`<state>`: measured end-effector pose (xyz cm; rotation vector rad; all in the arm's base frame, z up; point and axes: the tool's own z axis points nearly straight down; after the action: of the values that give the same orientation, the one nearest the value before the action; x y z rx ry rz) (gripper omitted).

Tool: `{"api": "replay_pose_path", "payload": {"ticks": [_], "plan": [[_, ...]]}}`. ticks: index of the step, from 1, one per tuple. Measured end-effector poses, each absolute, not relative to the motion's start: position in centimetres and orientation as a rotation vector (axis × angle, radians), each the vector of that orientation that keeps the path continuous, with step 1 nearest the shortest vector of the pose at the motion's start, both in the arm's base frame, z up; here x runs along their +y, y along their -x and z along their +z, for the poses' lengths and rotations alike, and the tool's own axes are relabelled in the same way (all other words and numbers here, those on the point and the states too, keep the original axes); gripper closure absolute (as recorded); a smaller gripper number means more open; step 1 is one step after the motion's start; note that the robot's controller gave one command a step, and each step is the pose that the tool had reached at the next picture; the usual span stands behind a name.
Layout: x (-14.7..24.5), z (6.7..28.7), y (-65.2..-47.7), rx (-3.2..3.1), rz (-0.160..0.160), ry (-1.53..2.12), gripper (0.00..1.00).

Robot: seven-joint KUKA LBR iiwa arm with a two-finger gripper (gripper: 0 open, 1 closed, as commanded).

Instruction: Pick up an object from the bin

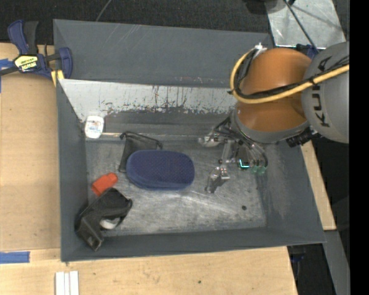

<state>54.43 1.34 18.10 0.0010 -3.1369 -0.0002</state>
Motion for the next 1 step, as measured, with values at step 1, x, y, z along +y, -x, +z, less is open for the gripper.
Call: {"api": "replay_pose_path", "payload": {"ticks": [1], "plan": [[5.11,7.28,-58.58,-3.13,0.001,-0.312,0.0]]}}
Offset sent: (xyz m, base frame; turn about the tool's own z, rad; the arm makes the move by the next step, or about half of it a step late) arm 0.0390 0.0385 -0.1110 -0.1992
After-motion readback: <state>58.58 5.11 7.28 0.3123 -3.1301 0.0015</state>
